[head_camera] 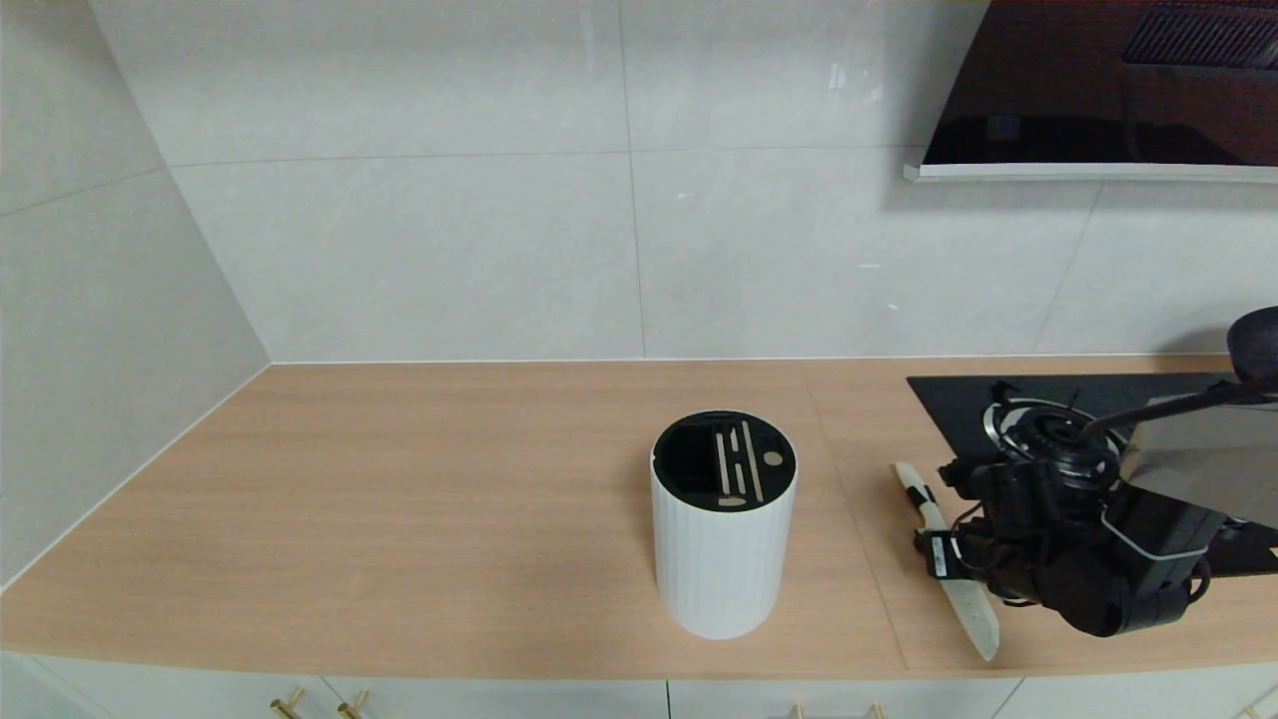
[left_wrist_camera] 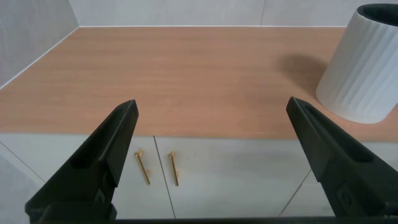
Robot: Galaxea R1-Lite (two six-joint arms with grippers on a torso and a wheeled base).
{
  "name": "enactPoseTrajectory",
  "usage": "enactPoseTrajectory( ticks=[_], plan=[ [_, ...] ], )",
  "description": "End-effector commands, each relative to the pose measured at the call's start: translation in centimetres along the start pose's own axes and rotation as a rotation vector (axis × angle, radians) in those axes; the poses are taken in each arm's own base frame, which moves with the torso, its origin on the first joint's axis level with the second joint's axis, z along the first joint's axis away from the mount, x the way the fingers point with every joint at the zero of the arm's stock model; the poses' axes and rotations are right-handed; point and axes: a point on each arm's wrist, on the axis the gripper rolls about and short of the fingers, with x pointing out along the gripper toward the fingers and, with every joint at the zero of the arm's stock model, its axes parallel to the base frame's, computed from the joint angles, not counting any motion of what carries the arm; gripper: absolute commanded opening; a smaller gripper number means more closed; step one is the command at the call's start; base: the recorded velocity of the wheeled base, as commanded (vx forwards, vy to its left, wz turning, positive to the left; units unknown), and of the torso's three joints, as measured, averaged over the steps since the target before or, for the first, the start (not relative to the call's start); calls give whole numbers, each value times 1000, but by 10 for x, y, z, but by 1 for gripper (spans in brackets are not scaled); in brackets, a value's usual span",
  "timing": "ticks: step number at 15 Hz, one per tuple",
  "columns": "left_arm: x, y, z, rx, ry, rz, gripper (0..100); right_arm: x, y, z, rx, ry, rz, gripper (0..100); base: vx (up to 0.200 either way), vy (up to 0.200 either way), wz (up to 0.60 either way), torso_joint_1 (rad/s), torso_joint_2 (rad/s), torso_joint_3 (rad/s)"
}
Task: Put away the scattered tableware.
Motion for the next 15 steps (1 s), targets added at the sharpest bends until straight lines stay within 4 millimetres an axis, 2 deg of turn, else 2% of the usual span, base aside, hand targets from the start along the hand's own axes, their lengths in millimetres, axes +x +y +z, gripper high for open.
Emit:
enactPoseTrajectory(
  ticks=[1, 5, 7, 10, 12, 13, 15],
  plan=[
    [0, 0, 0, -1, 0, 0, 100, 1, 0, -2, 0, 11, 0, 0, 0, 0, 0, 0, 0, 0],
    [0, 0, 0, -1, 0, 0, 100, 1, 0, -2, 0, 9, -7, 0, 0, 0, 0, 0, 0, 0],
    [0, 0, 0, 1, 0, 0, 100, -6, -1, 2, 1, -5, -6, 0, 0, 0, 0, 0, 0, 0],
    [0, 0, 0, 1, 0, 0, 100, -34, 0, 19, -7, -67, 10, 0, 0, 0, 0, 0, 0, 0],
    [0, 0, 0, 11, -3, -3, 100, -71, 6, 45, -36, -182, 29, 0, 0, 0, 0, 0, 0, 0],
    [-3, 0, 9, 13, -35, -21, 100, -86, 7, 57, -35, -236, 38, 0, 0, 0, 0, 0, 0, 0],
    [-12, -4, 46, 16, -60, -196, 100, -114, 13, 84, -33, -358, 64, 0, 0, 0, 0, 0, 0, 0]
  ],
)
